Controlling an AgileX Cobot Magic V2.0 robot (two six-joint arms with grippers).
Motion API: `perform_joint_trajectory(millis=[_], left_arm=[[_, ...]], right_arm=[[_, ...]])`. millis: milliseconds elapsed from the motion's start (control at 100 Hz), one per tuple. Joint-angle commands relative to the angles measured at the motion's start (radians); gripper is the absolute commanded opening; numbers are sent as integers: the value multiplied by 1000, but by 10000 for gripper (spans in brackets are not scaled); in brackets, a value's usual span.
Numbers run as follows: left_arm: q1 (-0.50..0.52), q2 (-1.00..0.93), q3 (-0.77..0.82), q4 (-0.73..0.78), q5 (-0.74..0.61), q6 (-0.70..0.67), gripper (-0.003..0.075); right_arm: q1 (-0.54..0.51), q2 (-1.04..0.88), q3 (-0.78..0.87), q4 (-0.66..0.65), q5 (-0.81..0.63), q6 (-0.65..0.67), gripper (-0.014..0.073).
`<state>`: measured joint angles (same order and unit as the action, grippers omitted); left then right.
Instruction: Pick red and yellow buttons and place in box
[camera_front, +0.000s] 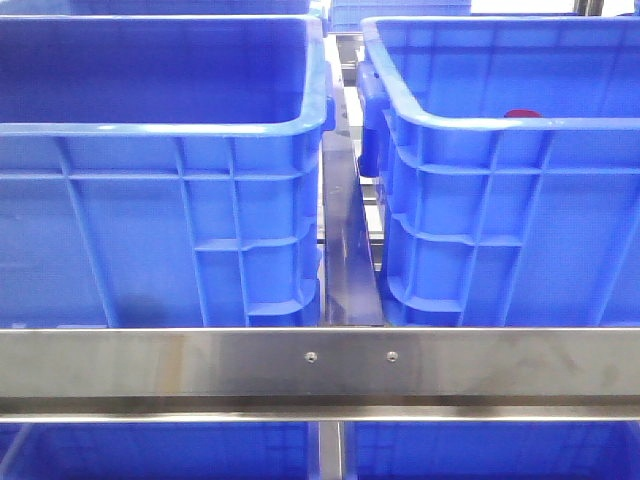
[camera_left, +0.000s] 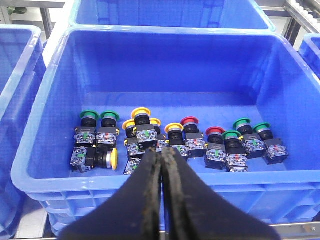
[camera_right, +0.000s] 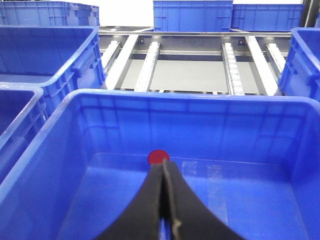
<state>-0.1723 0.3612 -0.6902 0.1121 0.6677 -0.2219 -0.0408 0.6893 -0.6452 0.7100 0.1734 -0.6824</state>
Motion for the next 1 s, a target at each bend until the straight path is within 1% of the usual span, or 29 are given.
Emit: perform_joint_trajectory(millis=[0,710,910,990], left_arm=[[3,8,-24,-3,-71,-10,-19],[3,8,-24,-3,-71,-10,-19],[3,8,-24,-26,-82,-11,-19],[3,8,-24,-26,-109,-11,-19]], right_arm=[[-8,-2,-27,7,-56,-8,-68],[-8,-2,-27,7,-56,-8,-68],[-8,-2,-27,7,-56,-8,-68],[-8,-2,-27,7,-56,-8,-68]])
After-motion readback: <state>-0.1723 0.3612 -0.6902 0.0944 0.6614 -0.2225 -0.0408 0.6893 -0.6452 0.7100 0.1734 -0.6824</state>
